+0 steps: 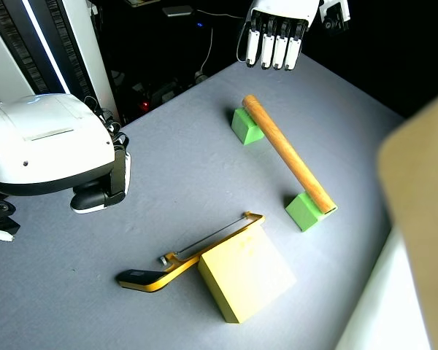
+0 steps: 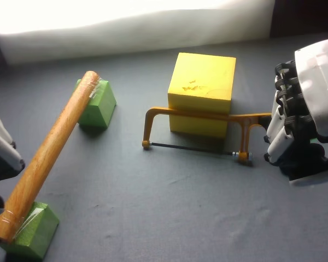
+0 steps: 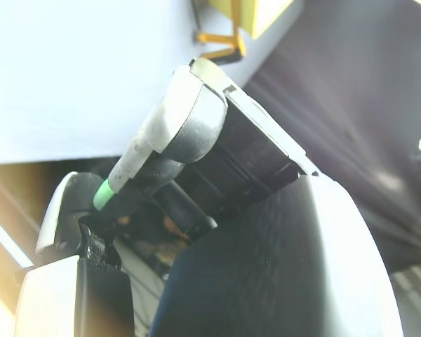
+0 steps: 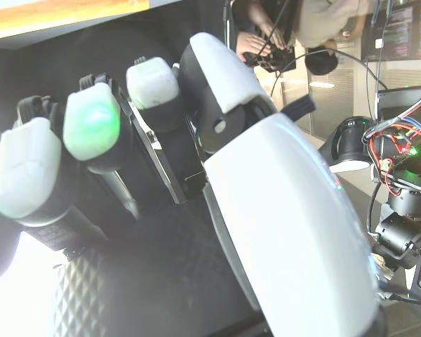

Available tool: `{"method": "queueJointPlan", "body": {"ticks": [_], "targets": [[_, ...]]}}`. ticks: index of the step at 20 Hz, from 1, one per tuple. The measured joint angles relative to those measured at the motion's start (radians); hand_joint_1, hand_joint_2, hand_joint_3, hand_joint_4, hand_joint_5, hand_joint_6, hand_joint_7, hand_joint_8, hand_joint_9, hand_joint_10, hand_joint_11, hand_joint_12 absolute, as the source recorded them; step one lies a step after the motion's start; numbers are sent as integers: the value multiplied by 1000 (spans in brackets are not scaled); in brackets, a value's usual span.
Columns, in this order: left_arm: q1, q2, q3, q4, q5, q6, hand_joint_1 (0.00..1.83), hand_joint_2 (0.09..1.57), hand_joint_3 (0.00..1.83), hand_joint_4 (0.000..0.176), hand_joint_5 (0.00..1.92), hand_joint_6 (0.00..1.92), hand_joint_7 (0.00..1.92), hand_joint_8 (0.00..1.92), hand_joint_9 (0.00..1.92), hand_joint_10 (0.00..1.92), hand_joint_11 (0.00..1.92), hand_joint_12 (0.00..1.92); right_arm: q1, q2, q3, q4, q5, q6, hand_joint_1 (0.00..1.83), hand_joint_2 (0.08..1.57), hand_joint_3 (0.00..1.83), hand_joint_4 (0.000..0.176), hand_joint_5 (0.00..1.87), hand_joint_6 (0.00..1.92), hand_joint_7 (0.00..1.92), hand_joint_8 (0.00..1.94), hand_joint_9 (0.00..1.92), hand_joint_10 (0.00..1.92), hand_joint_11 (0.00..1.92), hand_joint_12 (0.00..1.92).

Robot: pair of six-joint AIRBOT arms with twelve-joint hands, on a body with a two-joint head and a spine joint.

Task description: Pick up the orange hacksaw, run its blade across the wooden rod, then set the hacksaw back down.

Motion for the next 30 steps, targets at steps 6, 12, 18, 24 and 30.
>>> {"method": "queueJointPlan", "body": {"ticks": [6, 12, 18, 24, 30], "targets": [[-2, 0, -2, -2, -14, 2, 0, 1150, 1, 0, 154, 1, 145, 0, 129, 1, 0, 318, -7, 0, 3, -5, -3, 122, 123, 1019, 8, 0, 91, 2, 132, 1, 141, 2, 0, 425], [-2, 2, -34, 23, 16, 2, 0, 1164, 3, 0, 164, 1, 155, 1, 138, 1, 0, 289, 8, 71, -4, 95, -192, 545, 253, 995, 0, 0, 71, 1, 125, 0, 137, 0, 0, 469], [-13, 7, -68, 16, 177, 2, 0, 1168, 2, 0, 181, 0, 178, 2, 154, 3, 0, 343, -180, 171, 80, 252, -399, 949, 505, 1008, 3, 0, 48, 0, 78, 0, 94, 0, 0, 357], [-5, 101, -161, -8, 425, -47, 3, 1174, 1, 0, 220, 4, 210, 3, 182, 4, 0, 411, -543, 159, 151, 676, -408, 970, 871, 1084, 15, 0, 83, 2, 84, 2, 87, 1, 0, 352], [43, 192, -263, -16, 555, -90, 0, 1175, 0, 0, 210, 1, 209, 1, 176, 0, 0, 400, -714, -21, 288, 922, -241, 800, 965, 1092, 6, 0, 111, 6, 110, 2, 106, 2, 0, 435]]}}
